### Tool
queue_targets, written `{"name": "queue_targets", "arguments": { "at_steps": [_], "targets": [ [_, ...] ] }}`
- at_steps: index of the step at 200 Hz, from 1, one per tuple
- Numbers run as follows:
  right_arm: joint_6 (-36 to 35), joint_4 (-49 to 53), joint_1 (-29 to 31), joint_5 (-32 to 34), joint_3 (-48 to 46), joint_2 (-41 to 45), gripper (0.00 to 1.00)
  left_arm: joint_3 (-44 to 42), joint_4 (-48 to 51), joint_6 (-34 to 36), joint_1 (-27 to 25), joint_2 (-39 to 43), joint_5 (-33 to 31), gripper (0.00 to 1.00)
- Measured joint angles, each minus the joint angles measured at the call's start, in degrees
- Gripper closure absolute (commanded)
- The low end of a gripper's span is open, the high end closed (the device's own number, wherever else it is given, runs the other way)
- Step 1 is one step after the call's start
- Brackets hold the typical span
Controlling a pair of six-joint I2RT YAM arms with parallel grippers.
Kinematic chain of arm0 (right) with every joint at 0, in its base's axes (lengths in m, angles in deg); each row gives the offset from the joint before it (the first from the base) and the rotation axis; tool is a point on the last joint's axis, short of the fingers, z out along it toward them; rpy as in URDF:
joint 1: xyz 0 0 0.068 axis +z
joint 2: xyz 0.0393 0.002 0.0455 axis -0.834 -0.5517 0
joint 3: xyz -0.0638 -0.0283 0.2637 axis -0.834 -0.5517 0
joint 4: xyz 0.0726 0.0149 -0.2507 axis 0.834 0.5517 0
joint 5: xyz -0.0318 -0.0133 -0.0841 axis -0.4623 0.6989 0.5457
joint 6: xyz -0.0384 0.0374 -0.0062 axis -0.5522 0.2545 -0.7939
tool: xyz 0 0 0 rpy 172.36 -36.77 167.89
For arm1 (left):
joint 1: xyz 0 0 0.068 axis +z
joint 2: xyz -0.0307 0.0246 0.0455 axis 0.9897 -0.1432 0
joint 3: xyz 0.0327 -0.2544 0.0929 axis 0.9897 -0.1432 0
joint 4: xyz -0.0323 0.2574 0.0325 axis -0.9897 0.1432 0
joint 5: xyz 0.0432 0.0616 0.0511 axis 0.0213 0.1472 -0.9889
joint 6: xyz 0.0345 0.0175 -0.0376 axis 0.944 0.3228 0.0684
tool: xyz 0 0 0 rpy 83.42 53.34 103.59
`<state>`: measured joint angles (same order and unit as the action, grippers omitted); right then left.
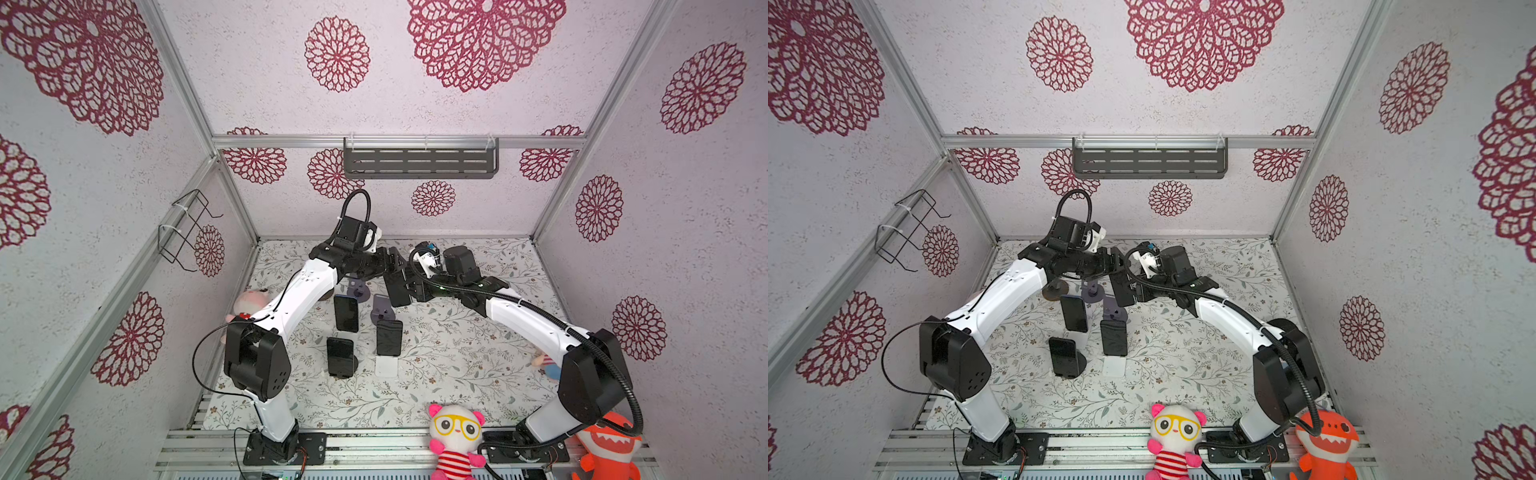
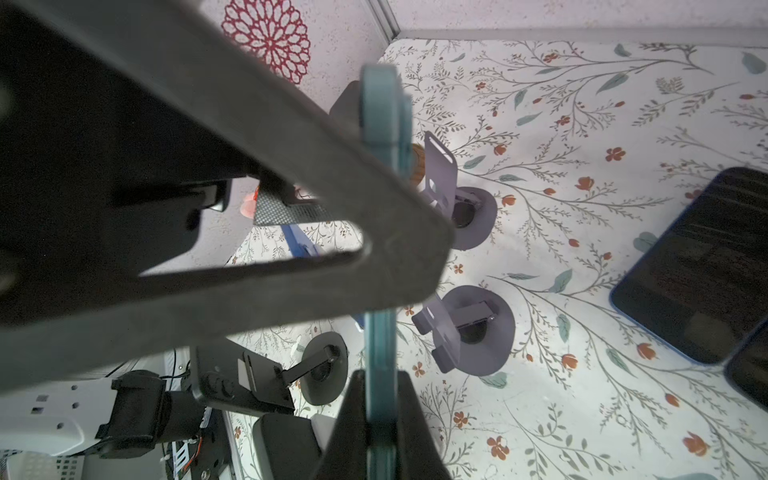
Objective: Remove the phone from the phone stand
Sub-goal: 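Grasp the teal phone with the right gripper and open the left gripper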
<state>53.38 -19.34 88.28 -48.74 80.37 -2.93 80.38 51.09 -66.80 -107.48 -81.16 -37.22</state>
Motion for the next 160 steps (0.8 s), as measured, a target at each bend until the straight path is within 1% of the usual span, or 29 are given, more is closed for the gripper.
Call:
{"name": "queue_targets", "arguments": {
  "at_steps": [30, 80, 130, 160],
  "targets": [
    [-0.5, 1.7, -0.6, 1.9, 0.8, 0.0, 1.00, -0.5, -1.9, -0.3, 0.0, 0.8, 0.1, 0.03],
    [-0.5, 2.2, -2.9, 2.5, 2.3, 0.0, 1.00, -1.9, -3.1, -0.2, 0.3, 3.1, -0.9, 0.03],
    [-0.6, 7.3, -7.6, 2.2, 3.7, 0.0, 1.00, -3.9, -3.8, 2.2, 0.7, 7.1, -3.6, 0.03],
    [-1.7, 10.5, -11.5, 0.5, 4.7, 0.4, 1.00, -4.8, -4.1, 4.2, 0.8, 10.6, -5.9, 0.03]
  ]
}}
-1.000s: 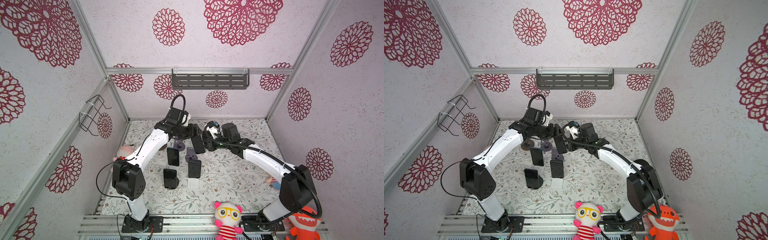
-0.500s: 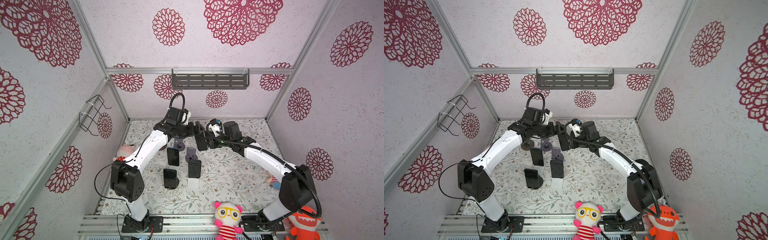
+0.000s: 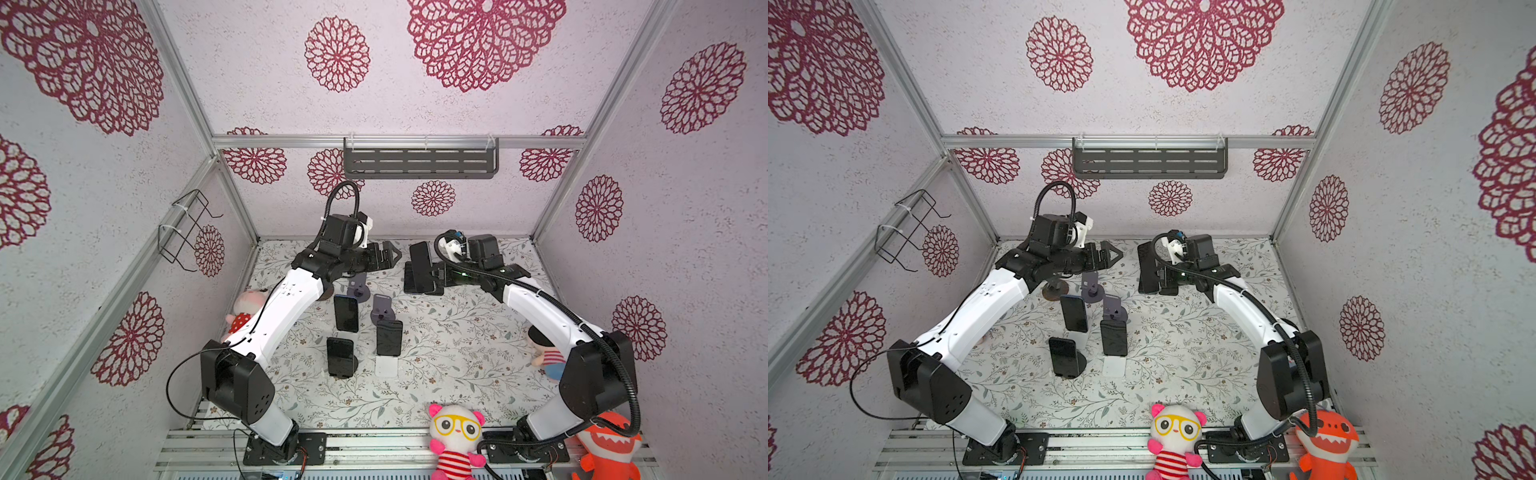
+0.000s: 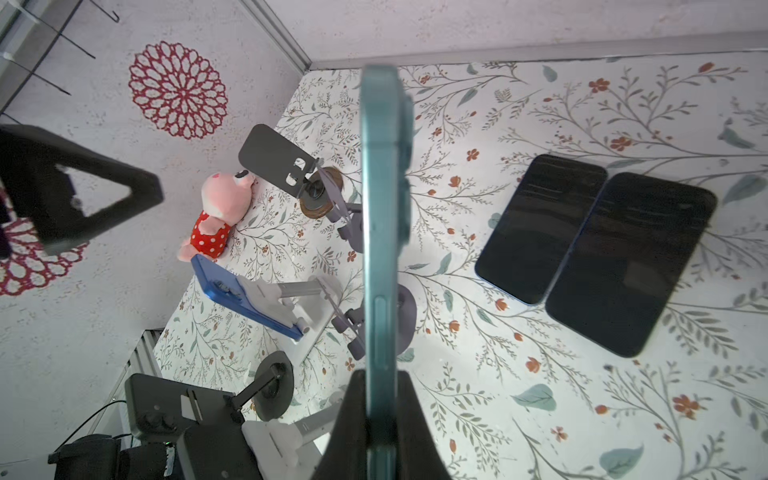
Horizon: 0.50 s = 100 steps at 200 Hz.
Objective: Remove the phone from the phone stand
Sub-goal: 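Grasp the teal phone with the right gripper and open the left gripper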
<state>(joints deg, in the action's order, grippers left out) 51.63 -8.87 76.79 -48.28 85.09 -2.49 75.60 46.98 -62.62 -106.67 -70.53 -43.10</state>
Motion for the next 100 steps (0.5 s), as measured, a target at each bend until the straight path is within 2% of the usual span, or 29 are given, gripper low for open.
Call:
{"name": "queue_targets", "arguments": {
  "at_steps": [61, 100],
  "targets": [
    [-6.0, 10.3, -6.6, 2.1, 3.1, 2.6, 1.00, -0.5, 0.0, 2.9, 2.2, 4.1, -1.2, 0.03],
    [-8.9, 16.8, -10.9, 6.8, 5.0, 3.6, 1.00, -2.8, 0.0, 3.7, 3.2, 6.1, -0.5, 0.03]
  ]
}}
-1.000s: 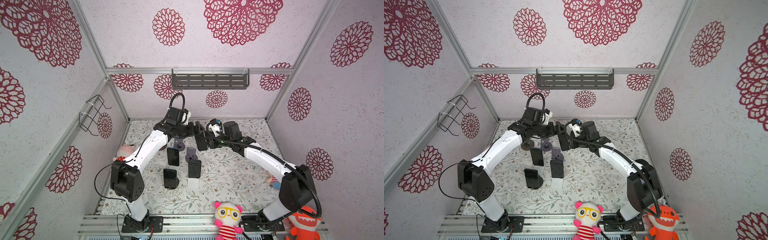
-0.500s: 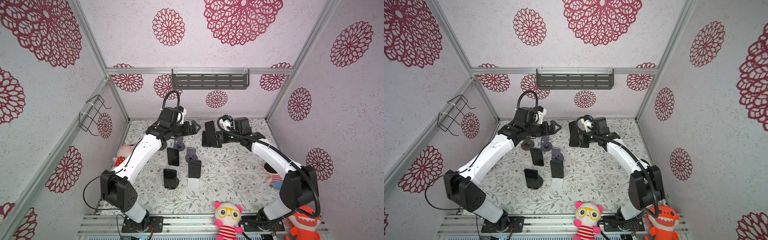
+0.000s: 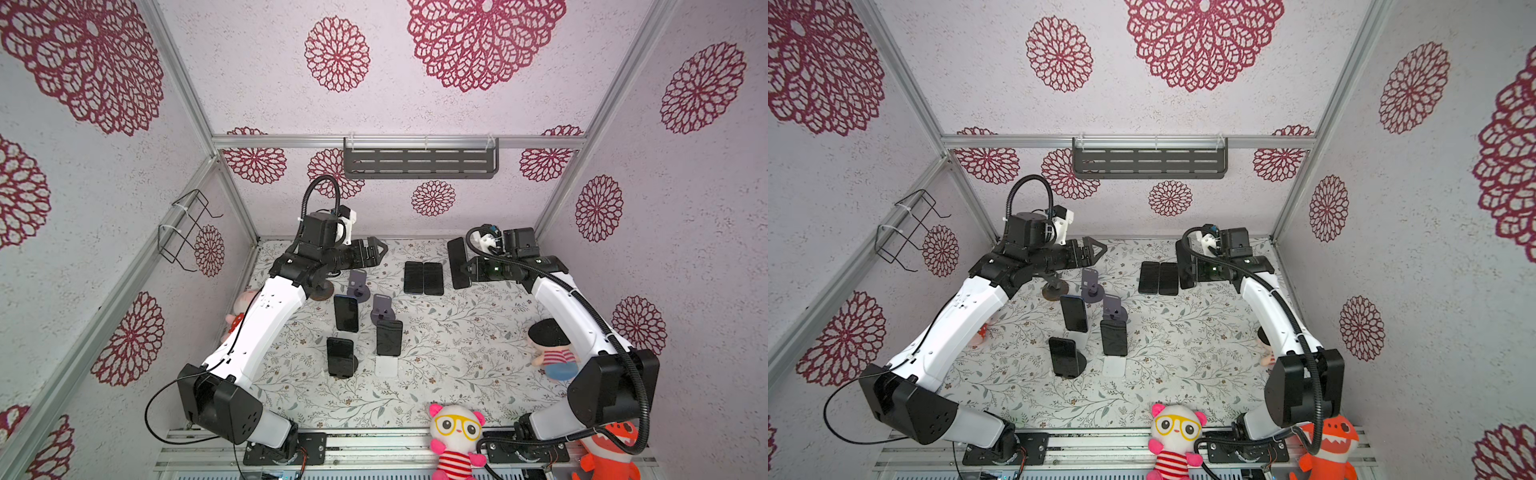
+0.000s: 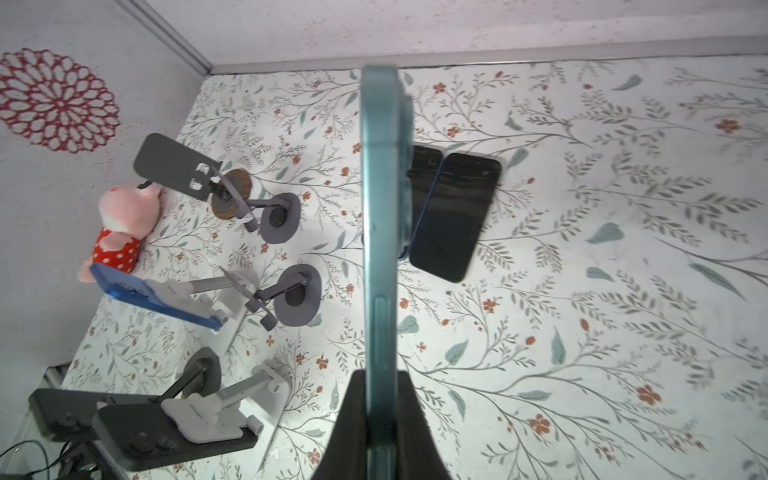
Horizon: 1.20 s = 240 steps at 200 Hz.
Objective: Remove the phone from the phone stand
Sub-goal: 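Grasp the teal phone with the right gripper and open the left gripper, then lower the teal phone beside the two flat phones with the right gripper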
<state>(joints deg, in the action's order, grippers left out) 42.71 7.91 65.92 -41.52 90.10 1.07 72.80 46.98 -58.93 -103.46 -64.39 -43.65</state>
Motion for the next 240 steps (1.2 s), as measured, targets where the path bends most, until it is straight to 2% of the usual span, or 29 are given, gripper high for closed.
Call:
{"name": "queue_targets", "arguments": {
  "at_steps": [42, 84, 139, 201, 240],
  "targets": [
    [-0.2, 1.8, -7.0, 1.3, 0.2, -2.1, 1.00, -4.2, 0.0, 0.1, 0.3, 3.2, 0.0, 0.03],
    [0.1, -1.1, -12.9, -2.6, 0.2, -9.8, 1.00, -7.5, -0.2, 0.0, 1.1, 7.1, 0.0, 0.03],
    [4.6, -5.9, -13.3, -9.2, 0.2, -19.3, 1.00, -13.9, -2.6, -1.7, 4.3, 12.2, 0.5, 0.02],
    [9.7, -7.3, -13.2, -14.9, 5.0, -29.9, 1.00, -14.0, -2.7, -1.7, 5.4, 12.3, 1.8, 0.02],
    [10.6, -8.0, -11.9, -16.5, 8.9, -34.6, 1.00, -14.1, -2.8, -1.7, 5.5, 12.3, 2.4, 0.02]
  ]
}}
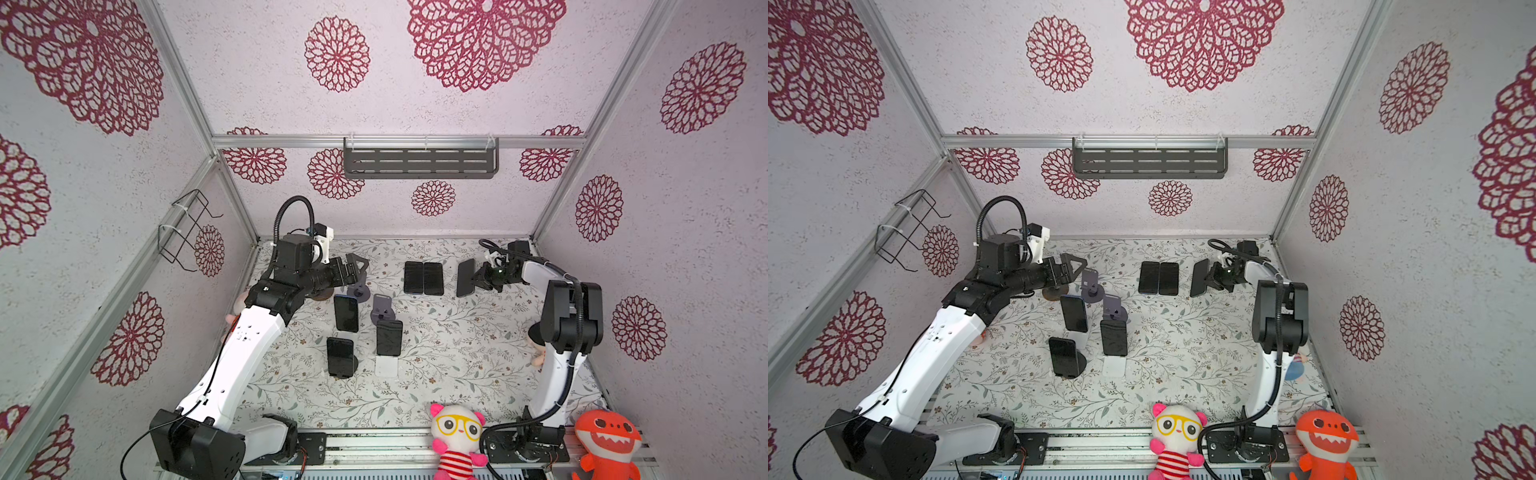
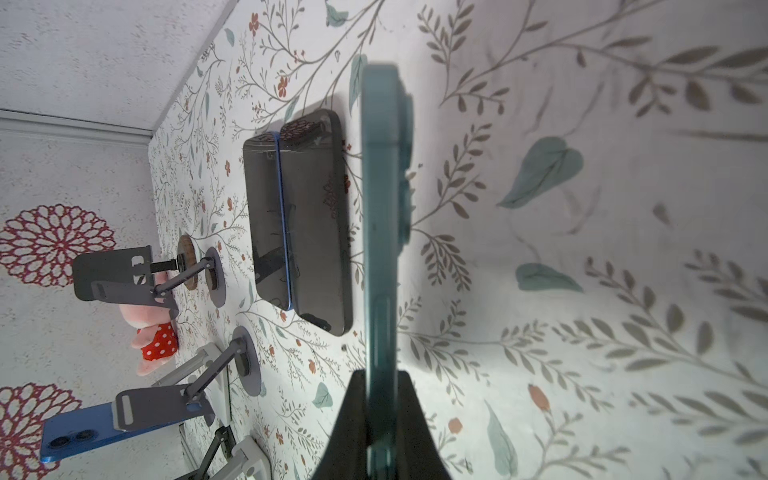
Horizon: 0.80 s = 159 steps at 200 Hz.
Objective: Remove the phone from the phone stand
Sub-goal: 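Lower the teal phone beside the two flat phones with the right gripper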
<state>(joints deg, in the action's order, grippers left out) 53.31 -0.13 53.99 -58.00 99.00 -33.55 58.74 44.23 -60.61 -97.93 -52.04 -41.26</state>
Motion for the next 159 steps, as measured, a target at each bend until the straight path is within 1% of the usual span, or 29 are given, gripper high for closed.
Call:
{"name": "queue_targets", "arguments": {
  "at_steps": [53, 122, 131, 148, 159],
  "targets": [
    [0.8, 0.1, 1.7, -2.1, 4.7, -5.7, 1.00, 0.0, -0.2, 0.0, 0.1, 0.0, 0.0, 0.02],
    [1.6, 0.0, 1.9, -4.9, 6.8, -8.0, 1.00, 0.0, -0.4, -0.2, 0.3, 0.0, 0.0, 0.02],
    [1.7, 0.1, 1.9, -5.2, 7.0, -8.3, 0.90, 0.0, -0.4, -0.3, 0.3, 0.0, 0.0, 0.02],
    [2.1, 0.2, 1.9, -5.8, 7.5, -8.9, 0.82, -0.4, -0.7, -0.3, 0.3, 0.0, 0.0, 0.02],
    [2.2, 0.0, 1.9, -5.7, 7.7, -9.3, 0.79, -0.7, -0.7, -0.3, 0.3, 0.0, -0.1, 0.02]
  ]
}}
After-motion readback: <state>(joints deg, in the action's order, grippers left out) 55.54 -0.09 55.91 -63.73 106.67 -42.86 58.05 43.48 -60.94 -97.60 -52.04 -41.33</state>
